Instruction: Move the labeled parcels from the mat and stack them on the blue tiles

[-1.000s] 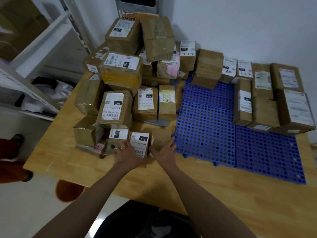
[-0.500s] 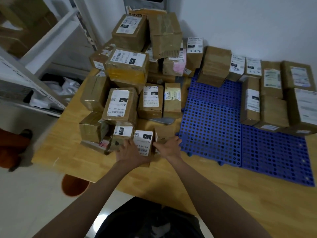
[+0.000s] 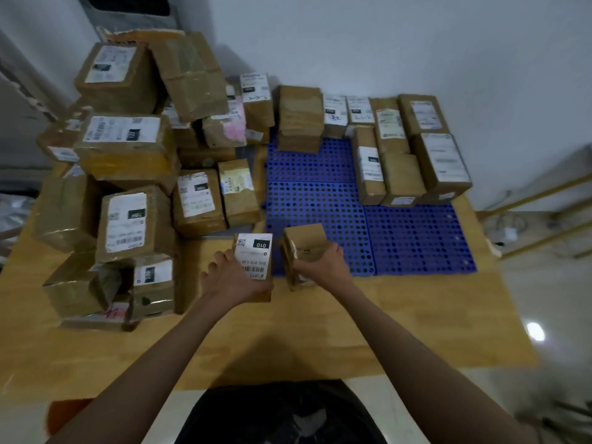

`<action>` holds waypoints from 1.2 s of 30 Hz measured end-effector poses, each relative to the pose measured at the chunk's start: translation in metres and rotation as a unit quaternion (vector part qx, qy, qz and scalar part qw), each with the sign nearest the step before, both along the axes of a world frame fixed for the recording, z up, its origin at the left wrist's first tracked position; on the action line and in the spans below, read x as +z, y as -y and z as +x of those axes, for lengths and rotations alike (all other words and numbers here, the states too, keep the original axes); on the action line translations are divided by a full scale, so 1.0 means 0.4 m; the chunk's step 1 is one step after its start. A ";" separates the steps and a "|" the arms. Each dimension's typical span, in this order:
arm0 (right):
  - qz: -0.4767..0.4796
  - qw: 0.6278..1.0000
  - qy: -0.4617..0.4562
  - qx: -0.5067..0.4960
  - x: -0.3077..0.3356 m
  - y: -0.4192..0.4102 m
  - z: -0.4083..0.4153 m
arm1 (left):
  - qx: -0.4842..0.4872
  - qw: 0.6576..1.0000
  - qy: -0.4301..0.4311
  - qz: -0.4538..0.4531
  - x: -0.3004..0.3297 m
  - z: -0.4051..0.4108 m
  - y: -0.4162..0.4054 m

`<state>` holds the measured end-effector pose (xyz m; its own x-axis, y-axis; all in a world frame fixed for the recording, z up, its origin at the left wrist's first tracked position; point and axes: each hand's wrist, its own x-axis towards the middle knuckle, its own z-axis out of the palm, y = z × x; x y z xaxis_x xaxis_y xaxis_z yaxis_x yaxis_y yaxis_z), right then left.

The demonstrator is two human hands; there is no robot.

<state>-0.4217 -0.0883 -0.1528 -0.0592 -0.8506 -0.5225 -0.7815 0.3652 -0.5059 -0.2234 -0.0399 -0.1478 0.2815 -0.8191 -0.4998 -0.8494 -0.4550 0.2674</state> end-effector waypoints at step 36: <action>-0.037 0.995 -0.037 -0.081 -0.020 0.243 -0.938 | -0.063 0.998 0.024 -0.009 -0.025 -0.895 0.301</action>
